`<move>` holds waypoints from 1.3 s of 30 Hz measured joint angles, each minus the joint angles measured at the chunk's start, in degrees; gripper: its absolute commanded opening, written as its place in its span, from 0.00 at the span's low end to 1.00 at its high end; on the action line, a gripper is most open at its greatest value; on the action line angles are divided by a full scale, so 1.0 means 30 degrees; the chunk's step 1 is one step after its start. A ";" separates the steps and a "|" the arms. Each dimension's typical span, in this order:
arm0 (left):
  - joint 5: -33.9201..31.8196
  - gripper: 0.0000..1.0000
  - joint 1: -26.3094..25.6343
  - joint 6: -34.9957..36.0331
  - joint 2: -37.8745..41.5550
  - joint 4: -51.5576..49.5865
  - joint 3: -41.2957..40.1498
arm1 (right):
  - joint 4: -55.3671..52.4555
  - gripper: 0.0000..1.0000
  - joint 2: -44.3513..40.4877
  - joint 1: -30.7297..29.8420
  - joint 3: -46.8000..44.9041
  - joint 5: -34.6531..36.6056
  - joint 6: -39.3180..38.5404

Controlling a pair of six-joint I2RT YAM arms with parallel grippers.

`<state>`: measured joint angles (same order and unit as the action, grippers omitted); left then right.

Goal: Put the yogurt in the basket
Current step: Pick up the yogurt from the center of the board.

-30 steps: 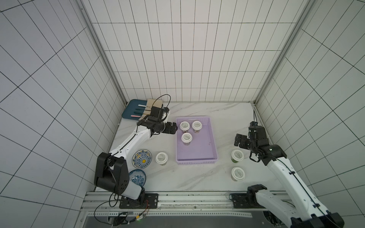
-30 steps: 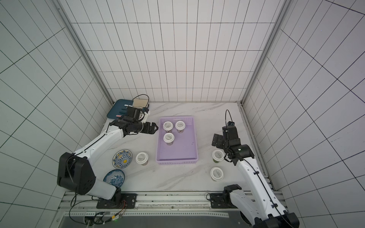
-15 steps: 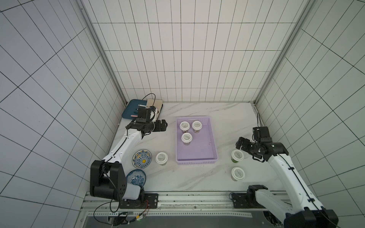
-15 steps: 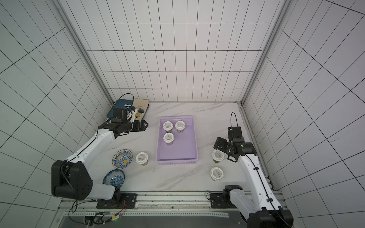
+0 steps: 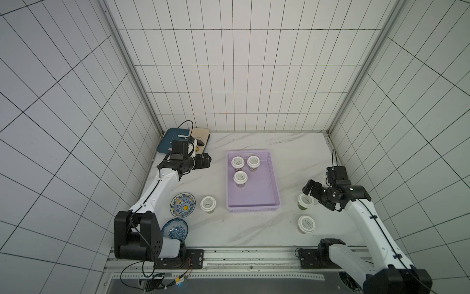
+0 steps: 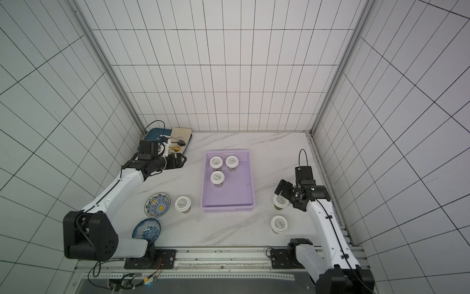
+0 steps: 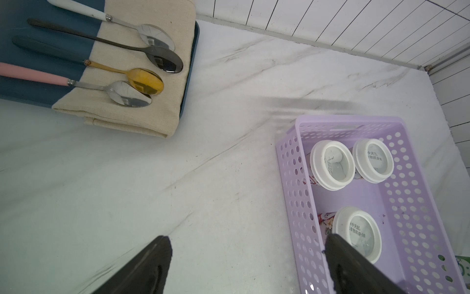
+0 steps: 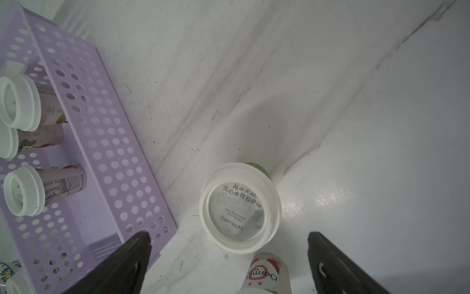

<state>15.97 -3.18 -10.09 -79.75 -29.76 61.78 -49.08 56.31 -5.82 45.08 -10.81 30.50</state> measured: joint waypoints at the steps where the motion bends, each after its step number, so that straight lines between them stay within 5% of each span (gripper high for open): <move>1: 0.0029 0.98 0.0087 -0.0022 0.0022 0.0015 0.0000 | -0.0036 0.99 0.0073 0.0073 -0.0240 -0.0175 0.0124; 19: 0.0372 0.98 0.0350 -0.0211 0.0219 0.0364 -0.0189 | 0.1151 1.00 0.1858 0.0321 -0.1027 -0.1268 0.0911; 39: 0.0627 0.98 0.0364 -0.0219 0.0226 0.0430 -0.0189 | 0.2280 0.82 0.3053 0.0335 -0.1887 -0.2033 0.0874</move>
<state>17.85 -2.09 -10.74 -79.07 -28.47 61.21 -42.24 65.47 -4.82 39.42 -16.91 33.12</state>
